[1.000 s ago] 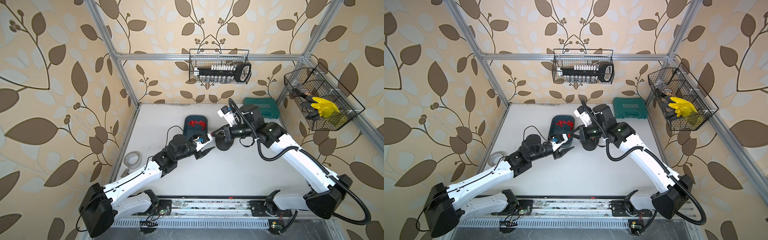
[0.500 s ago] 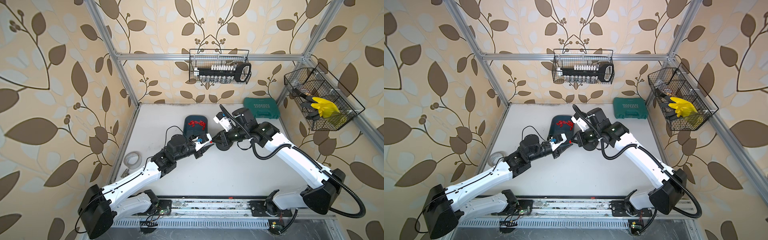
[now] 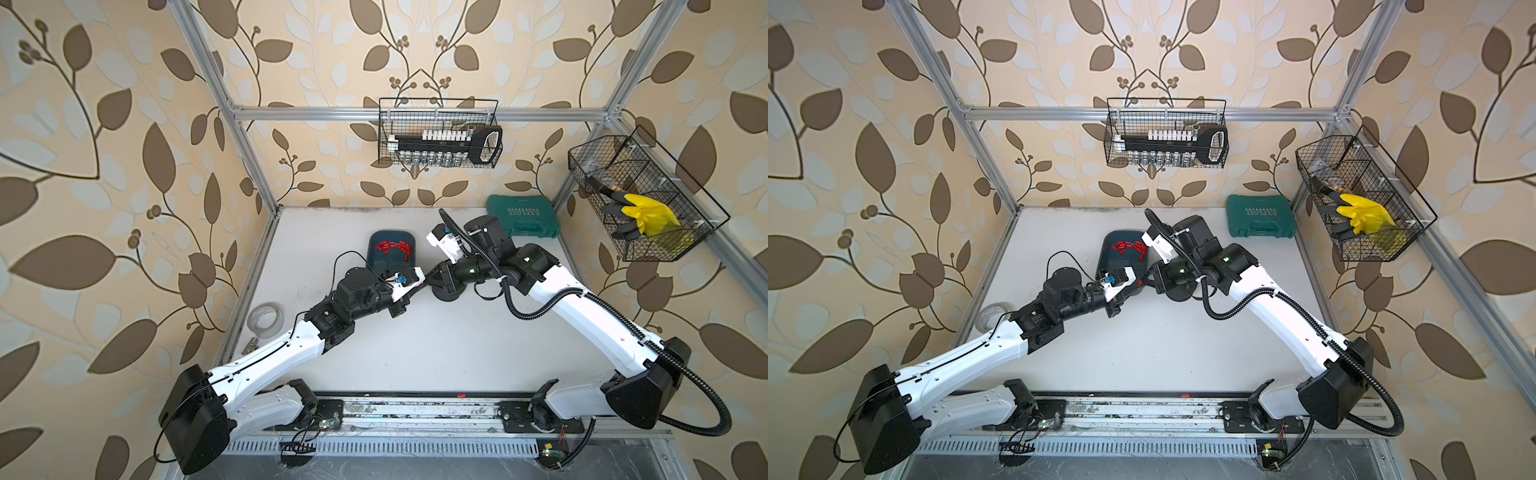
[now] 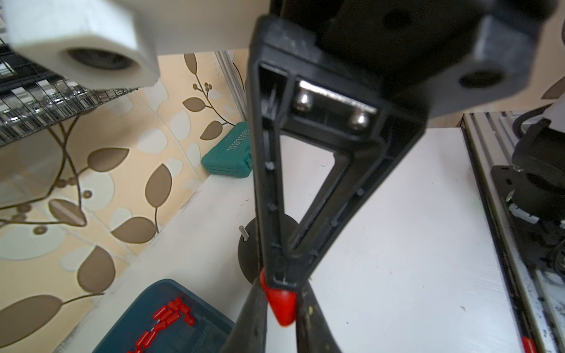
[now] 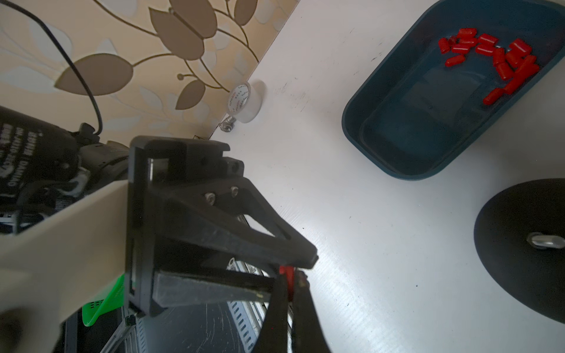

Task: Cover the protruding screws with screw protection sleeves
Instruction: Pick up the screw protection sleeve from the storage box.

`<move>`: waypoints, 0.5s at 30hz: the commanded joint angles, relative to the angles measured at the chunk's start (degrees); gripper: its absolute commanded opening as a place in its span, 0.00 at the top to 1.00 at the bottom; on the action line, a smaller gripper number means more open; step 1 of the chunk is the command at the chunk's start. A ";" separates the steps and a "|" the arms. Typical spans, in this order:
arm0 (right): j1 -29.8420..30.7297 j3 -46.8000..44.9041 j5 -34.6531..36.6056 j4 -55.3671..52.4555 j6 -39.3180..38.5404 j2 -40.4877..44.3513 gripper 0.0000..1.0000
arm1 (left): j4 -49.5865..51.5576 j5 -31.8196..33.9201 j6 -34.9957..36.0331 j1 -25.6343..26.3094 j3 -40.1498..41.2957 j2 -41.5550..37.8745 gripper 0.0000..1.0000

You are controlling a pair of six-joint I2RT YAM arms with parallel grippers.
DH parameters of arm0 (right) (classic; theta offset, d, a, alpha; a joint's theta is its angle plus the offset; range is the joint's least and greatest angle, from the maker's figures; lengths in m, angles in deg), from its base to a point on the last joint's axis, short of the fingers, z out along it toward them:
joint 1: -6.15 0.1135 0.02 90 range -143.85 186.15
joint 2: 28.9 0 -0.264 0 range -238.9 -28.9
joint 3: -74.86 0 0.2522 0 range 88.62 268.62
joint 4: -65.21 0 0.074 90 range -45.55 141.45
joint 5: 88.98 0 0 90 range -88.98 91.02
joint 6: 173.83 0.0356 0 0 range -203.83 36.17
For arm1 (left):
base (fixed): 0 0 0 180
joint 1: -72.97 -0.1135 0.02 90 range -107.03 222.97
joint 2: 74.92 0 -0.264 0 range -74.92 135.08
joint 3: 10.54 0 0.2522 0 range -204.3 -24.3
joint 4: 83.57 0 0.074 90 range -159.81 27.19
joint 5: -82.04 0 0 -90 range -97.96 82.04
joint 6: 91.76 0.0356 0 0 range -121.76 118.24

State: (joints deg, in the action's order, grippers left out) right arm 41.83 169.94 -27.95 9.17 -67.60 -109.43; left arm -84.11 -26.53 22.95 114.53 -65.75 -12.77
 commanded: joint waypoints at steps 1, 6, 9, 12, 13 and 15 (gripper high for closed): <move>0.51 1.20 -1.09 1.05 -0.24 -0.76 0.97 | -1.60 -2.17 -0.38 0.45 -2.15 -0.45 0.82; 0.68 1.08 -1.34 1.49 0.02 -1.03 0.97 | -1.21 -2.53 -0.34 0.45 -2.32 -0.45 0.87; 0.72 1.23 -1.45 1.24 0.03 -1.66 0.97 | -1.20 -2.94 -0.41 0.49 -2.41 -0.45 0.90; 0.71 1.17 -1.36 1.15 -0.05 -1.87 0.95 | -1.19 -3.00 -0.72 0.45 -2.67 -0.28 0.91; 0.74 1.24 -1.41 1.15 -0.06 -1.95 0.94 | -1.25 -2.97 -0.83 0.45 -2.76 -0.28 0.92; 0.77 1.38 -1.41 1.18 0.03 -2.17 0.93 | -1.57 -3.10 -1.06 0.45 -2.67 -0.28 0.93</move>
State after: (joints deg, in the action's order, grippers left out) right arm 41.83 169.94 -27.95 8.99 -67.49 -110.18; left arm -82.15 -26.33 21.99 114.51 -65.80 -12.73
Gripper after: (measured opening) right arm 0.066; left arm 0.073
